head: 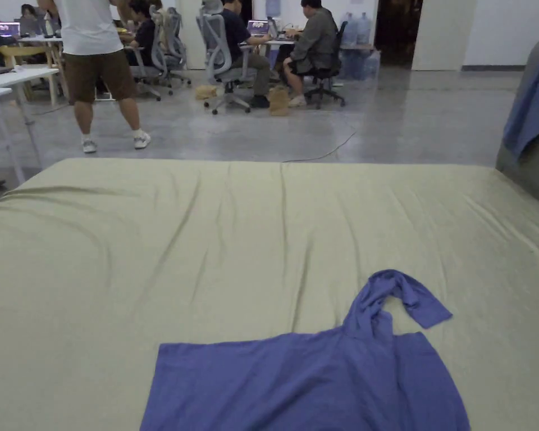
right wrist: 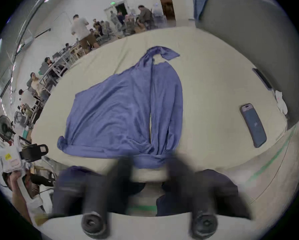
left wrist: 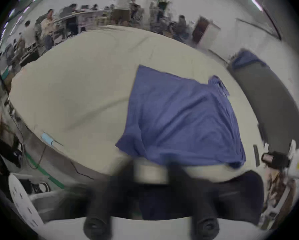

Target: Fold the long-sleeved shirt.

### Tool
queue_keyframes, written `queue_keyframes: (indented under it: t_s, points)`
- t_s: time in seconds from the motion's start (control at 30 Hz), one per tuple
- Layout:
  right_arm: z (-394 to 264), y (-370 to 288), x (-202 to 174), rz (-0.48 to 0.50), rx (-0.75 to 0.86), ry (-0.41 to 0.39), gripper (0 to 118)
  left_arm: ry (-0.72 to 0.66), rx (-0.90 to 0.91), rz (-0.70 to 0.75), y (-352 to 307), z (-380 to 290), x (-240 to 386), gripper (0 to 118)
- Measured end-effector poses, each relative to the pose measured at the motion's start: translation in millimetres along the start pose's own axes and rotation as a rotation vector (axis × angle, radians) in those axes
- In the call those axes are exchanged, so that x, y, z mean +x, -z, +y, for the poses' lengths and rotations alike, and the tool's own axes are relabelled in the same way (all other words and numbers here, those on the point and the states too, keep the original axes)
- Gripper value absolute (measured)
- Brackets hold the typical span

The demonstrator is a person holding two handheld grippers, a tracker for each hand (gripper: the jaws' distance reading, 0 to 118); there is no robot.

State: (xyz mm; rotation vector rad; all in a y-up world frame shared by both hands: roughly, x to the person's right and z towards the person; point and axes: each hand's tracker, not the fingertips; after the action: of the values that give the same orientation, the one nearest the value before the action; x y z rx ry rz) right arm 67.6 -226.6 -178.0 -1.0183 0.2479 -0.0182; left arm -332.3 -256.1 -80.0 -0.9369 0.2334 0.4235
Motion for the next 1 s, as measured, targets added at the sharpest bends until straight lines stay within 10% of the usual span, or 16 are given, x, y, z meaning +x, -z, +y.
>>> queue_keyframes:
  t_s: [0.03, 0.13, 0.17, 0.23, 0.27, 0.57, 0.73, 0.8, 0.87, 1.0]
  points:
    - [-3.3, 2.2, -6.0, 0.011, 0.011, 0.019, 0, -0.002, 0.003, -0.021, 0.2, 5.5, 1.0, 0]
    - [-0.2, 11.9, -18.1, 0.155, -0.018, 0.028, 0, -0.077, 0.06, -0.123, 24.2, 45.0, -2.1, 0]
    - [1.6, 15.1, -22.7, 0.177, -0.028, 0.037, 0, -0.072, 0.073, -0.095, 34.0, 65.9, -3.3, 18]
    - [12.3, 24.9, -16.4, 0.193, -0.025, 0.03, 0, -0.051, 0.094, -0.014, 66.2, 115.8, -5.2, 106]
    - [13.4, 26.8, -20.1, 0.195, -0.023, 0.025, 0, -0.044, 0.112, 0.017, 84.1, 138.3, -7.8, 118]
    - [43.1, 72.6, -16.4, 0.154, -0.069, -0.026, 0, 0.091, -0.05, 0.214, 297.9, 254.1, -21.2, 114]
    - [89.5, 94.3, -8.4, 0.149, -0.027, -0.014, 0, 0.211, 0.023, 0.243, 283.5, 239.5, 0.5, 110]
    - [114.6, 106.3, -12.8, 0.133, 0.002, -0.054, 0, 0.181, 0.072, 0.176, 261.8, 236.9, 12.7, 79]
    - [145.3, 119.5, -12.7, 0.129, 0.038, -0.07, 0, 0.13, 0.076, 0.089, 241.9, 237.8, 17.6, 0]
    - [228.6, 160.2, -13.3, 0.161, 0.068, -0.064, 4, 0.073, 0.154, 0.015, 189.6, 250.9, 4.8, 0]
